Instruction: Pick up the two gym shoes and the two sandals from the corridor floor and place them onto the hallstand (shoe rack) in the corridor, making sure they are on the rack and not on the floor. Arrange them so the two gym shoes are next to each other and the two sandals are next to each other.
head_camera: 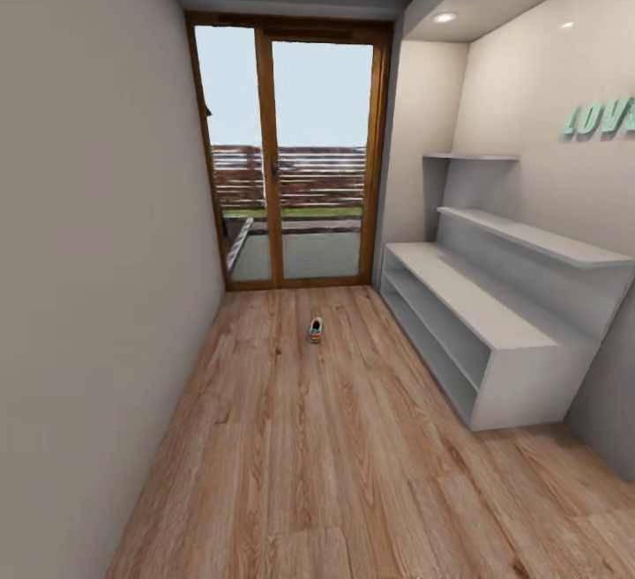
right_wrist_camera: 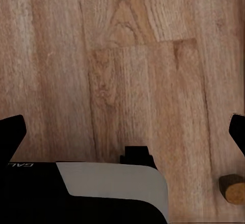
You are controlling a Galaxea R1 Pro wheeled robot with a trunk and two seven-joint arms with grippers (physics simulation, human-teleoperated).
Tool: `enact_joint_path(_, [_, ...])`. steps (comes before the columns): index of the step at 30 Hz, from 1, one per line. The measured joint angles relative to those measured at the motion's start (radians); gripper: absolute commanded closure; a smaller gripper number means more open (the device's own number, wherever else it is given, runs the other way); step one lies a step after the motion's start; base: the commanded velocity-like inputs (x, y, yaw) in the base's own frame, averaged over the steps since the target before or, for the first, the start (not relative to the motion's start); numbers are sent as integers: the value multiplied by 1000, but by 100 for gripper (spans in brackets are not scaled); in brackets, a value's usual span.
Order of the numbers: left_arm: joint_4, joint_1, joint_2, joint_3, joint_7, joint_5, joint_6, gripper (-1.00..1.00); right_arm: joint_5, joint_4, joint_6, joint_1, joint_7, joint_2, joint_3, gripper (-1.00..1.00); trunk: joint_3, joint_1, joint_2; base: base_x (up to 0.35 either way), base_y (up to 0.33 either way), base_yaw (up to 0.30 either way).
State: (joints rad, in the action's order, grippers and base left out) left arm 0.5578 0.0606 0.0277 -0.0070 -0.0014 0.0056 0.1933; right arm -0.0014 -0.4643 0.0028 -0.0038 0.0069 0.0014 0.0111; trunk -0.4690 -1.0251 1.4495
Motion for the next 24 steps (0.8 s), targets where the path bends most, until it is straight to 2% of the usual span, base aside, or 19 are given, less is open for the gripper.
enact_joint_path(8, [1, 0, 2, 0, 0, 0, 0, -100, 0, 0, 0, 0, 0, 0, 0, -100, 0, 0, 0, -103, 1, -259])
enact_joint_path(12, [0, -1, 10, 0, 0, 0, 0, -100, 0, 0, 0, 0, 0, 0, 0, -100, 0, -1, 0, -299, 0, -264])
enact_joint_path(24, [0, -1, 13, 0, 0, 0, 0, -100, 0, 0, 0, 0, 0, 0, 0, -100, 0, 0, 0, -315, 0, -264])
